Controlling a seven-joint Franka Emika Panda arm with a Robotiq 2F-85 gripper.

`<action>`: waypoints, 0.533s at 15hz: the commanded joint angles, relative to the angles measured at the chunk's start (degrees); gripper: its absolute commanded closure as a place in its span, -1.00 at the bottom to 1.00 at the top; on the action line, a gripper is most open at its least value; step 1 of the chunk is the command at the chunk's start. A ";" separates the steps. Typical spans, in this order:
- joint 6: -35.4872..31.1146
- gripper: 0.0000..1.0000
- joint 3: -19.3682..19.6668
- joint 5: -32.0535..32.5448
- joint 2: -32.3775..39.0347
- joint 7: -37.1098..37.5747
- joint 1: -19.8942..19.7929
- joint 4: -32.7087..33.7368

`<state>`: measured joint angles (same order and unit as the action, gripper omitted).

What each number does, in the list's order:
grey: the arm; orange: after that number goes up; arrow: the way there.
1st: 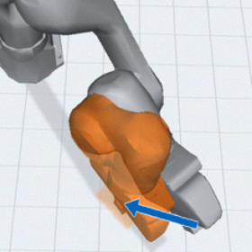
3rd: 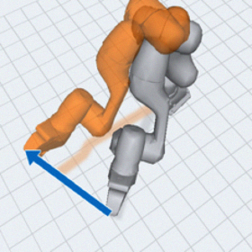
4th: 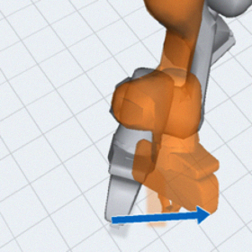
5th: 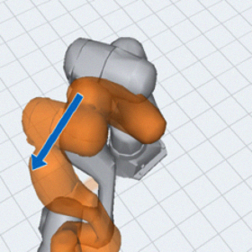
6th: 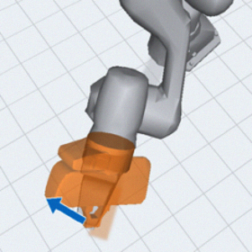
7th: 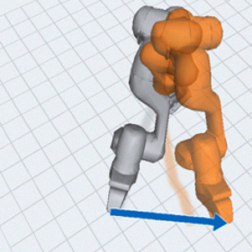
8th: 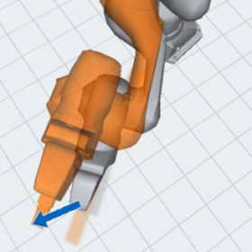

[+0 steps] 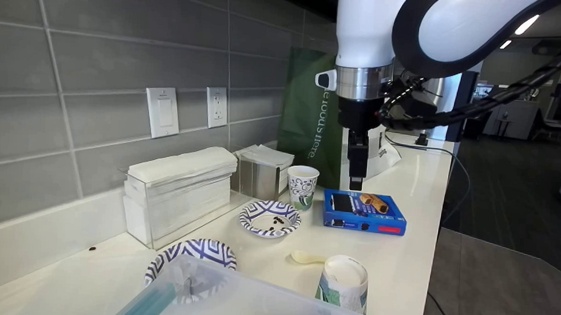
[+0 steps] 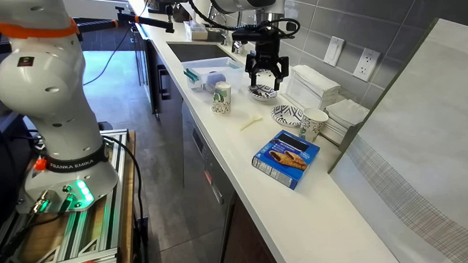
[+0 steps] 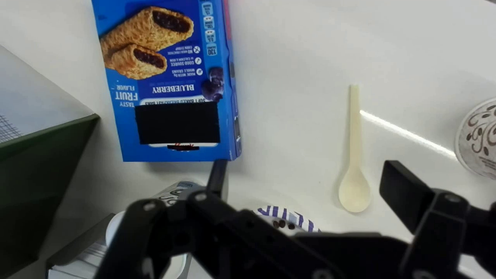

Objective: Use the white spoon to place some of the contents from the bowl on the left into the bowl on the right.

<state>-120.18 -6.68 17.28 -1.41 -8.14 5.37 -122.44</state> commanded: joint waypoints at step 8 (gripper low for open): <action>-27.48 -1.00 0.36 2.62 -1.88 -1.89 0.53 -15.07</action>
<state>-137.95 -7.23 20.87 -0.81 -8.36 6.47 -130.48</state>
